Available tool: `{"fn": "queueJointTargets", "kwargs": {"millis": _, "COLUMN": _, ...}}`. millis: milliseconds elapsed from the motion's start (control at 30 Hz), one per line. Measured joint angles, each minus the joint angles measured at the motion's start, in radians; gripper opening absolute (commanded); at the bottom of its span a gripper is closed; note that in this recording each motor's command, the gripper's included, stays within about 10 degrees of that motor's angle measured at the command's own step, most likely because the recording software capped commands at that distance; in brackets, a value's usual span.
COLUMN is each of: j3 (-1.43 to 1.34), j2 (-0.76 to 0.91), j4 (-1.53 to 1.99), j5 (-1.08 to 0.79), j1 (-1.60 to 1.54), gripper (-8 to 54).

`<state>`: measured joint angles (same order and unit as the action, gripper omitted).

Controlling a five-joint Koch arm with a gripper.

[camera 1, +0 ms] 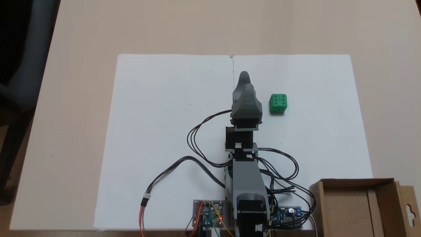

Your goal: Grasp a green dice and put it in the bin.

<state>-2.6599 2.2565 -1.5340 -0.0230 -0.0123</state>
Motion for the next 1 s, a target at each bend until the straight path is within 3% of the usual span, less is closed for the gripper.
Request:
{"fn": "queueJointTargets", "kwargs": {"millis": 33, "j3": 0.0, "j2": 0.0, "j4": 0.114, "j5": 0.0, "j1": 0.035, "gripper": 45.1}}
{"fn": "queueJointTargets", "kwargs": {"millis": 1000, "j3": 0.0, "j2": 0.0, "j4": 0.11, "j5": -0.032, "j1": 0.032, "gripper": 42.2}}
